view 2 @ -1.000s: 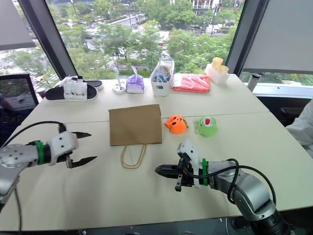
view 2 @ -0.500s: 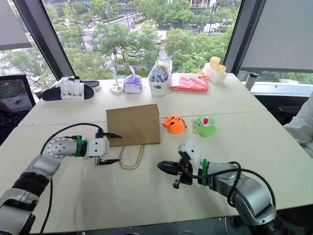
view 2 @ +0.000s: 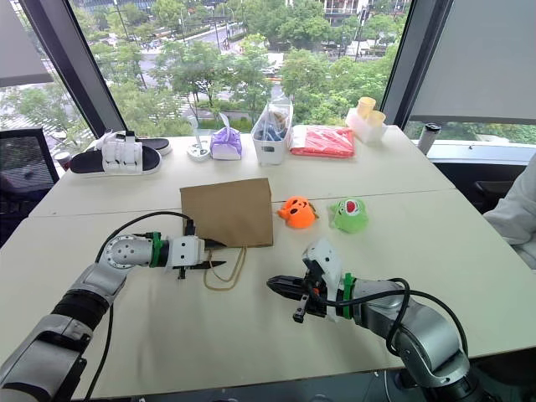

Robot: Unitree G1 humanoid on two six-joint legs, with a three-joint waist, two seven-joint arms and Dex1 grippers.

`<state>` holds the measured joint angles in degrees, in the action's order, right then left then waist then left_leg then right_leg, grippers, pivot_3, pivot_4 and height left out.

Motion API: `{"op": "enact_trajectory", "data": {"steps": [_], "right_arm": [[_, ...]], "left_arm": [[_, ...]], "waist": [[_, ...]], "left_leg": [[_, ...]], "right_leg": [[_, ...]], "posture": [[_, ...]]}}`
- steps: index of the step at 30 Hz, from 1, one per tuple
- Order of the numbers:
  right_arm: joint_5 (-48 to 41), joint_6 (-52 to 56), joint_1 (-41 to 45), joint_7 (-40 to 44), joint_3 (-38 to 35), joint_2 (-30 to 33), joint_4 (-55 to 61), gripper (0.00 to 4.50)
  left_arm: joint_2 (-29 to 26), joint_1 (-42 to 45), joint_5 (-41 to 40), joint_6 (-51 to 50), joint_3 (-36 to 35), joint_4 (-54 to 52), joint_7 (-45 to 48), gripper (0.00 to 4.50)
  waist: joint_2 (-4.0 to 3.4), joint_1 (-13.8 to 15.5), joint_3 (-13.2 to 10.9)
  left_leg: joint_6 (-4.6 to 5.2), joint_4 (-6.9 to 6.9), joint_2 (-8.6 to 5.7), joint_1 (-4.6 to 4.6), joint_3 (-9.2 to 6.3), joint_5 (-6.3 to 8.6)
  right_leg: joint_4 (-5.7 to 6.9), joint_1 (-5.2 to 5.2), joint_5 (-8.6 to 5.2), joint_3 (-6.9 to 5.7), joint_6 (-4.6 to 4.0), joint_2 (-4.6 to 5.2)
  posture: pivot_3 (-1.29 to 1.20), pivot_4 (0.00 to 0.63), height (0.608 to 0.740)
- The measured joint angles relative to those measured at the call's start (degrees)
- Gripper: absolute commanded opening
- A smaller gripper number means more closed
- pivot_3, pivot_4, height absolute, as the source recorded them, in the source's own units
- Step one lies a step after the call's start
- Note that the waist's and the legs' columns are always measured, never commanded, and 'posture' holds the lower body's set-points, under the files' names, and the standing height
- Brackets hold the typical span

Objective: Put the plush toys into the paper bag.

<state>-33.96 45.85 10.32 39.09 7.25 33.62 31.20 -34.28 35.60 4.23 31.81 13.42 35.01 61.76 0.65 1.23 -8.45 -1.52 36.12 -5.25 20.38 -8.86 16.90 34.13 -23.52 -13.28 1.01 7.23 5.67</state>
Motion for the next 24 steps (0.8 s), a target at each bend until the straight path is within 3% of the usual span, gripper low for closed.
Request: {"op": "enact_trajectory", "data": {"steps": [5, 11, 14, 18, 24], "right_arm": [[0.03, -0.01, -0.17, -0.12, 0.02, -0.24, -0.03, 0.00], [0.01, -0.10, -1.45, -1.06, -2.72, -0.12, -0.64, 0.00], [0.57, -0.96, -2.18, -1.86, -5.58, 0.14, -2.64, 0.00], [2.99, -3.56, -1.53, -3.78, -6.60, -0.39, -5.91, 0.00], [4.12, -5.16, -0.76, -4.19, -6.42, -1.02, -7.28, 0.00]], "left_arm": [[0.65, -0.80, -2.90, -4.65, -0.09, -2.67, 2.87, 0.01], [-4.44, -5.98, -15.30, -31.10, -4.44, -18.81, 8.20, 0.01], [-8.97, -9.45, -21.56, -45.37, -9.39, -27.92, 7.78, 0.01], [-9.57, -14.20, -29.42, -61.87, -12.45, -38.80, 4.05, 0.01], [-9.10, -16.93, -36.15, -72.55, -14.82, -48.65, -0.85, 0.01]], "waist": [[0.01, -0.57, 0.01], [0.01, -1.42, 0.00], [-0.03, -1.87, -0.01], [-0.03, -1.83, -0.02], [-0.04, -1.82, -0.02]], "left_leg": [[0.00, 0.02, -0.01, 0.00, -0.06, 0.00], [0.02, -0.01, 0.06, 0.00, -0.11, 0.01], [0.02, -0.03, 0.05, -0.05, -0.12, 0.01], [0.02, 0.01, 0.05, -0.06, -0.13, 0.01], [0.00, -0.02, 0.05, -0.08, -0.12, 0.01]], "right_leg": [[0.00, 0.04, 0.00, 0.00, 0.00, 0.00], [0.09, -0.02, 0.00, 0.00, 0.00, -0.07], [0.08, 0.02, 0.00, 0.02, 0.00, -0.07], [0.08, 0.07, 0.00, 0.02, 0.00, -0.06], [0.08, 0.06, -0.01, 0.06, -0.01, -0.06]], "posture": [[0.00, 0.150, 0.740], [0.00, 0.150, 0.740], [0.00, 0.150, 0.740], [0.00, 0.150, 0.740], [0.00, 0.150, 0.740]]}}
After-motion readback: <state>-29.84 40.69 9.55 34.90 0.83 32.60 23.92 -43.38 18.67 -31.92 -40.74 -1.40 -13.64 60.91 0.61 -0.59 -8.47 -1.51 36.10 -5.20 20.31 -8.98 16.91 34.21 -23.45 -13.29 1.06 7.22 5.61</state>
